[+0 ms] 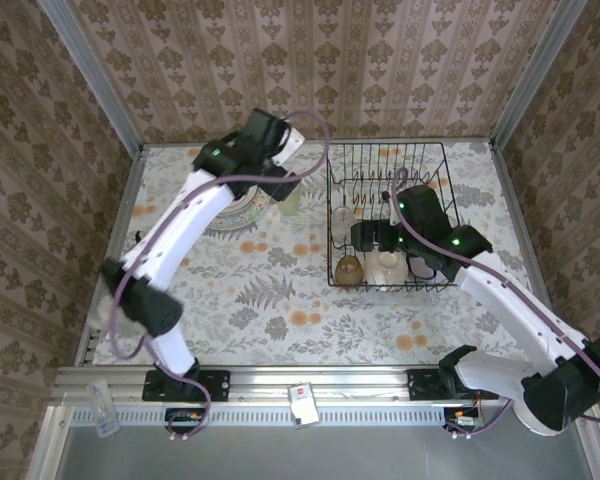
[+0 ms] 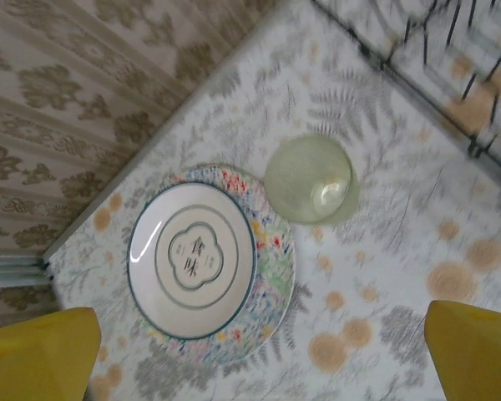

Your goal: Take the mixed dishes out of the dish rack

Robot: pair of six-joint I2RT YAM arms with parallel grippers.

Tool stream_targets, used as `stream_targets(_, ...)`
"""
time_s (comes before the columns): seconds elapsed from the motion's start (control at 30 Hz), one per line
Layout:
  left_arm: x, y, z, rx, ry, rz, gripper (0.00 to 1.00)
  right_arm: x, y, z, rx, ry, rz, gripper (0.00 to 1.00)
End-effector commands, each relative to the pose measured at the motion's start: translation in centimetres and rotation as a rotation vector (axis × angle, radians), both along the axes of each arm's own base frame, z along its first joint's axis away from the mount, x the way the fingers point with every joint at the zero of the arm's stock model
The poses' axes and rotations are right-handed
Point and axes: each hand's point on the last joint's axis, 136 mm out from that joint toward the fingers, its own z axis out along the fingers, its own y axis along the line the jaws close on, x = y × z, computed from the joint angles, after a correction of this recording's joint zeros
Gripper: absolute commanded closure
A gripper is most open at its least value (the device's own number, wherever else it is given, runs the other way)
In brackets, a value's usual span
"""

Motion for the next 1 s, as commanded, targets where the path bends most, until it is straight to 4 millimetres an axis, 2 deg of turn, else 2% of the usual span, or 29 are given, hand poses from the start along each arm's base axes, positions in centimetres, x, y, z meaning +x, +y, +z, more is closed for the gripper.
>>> stream_targets(0.0, -1.0, 0.3, 4.4, -0.365, -0.117, 0.018, 0.00, 1.4, -0.1, -0.1, -0.100, -0.005, 0.001, 0.00)
stream_targets(0.07, -3.0, 1.1, 5.7, -0.580, -0.118, -0.038, 0.00, 2.5, 0.0, -0.9, -0.149, 0.020, -0.001, 0.01)
stream_targets(0.17, -6.1, 1.9, 6.2, -0.789, -0.113, -0.132, 0.00, 4.0, 0.5, -2.1, -0.213, 0.038, 0.003, 0.01)
stream_targets(0.27, -7.7, 3.5, 5.5, -0.869, -0.115, -0.143, 0.00, 5.4, 0.8, -4.1, -0.285, 0.077, 0.018, 0.02)
stream_targets(0.47, -10.8, 5.0, 3.5, -0.945, -0.062, -0.145, 0.00, 7.4, 1.1, -6.9, -0.388, 0.112, 0.053, 0.03)
stream_targets(0.6, -11.9, 5.8, 2.0, -0.949, -0.045, -0.122, 0.00, 8.3, 1.5, -7.6, -0.418, 0.110, 0.084, 0.03)
stream_targets(0.97, -12.0, 6.4, 1.6, -0.967, -0.042, -0.095, 0.00, 9.9, 2.8, -9.5, -0.446, 0.137, 0.138, 0.03)
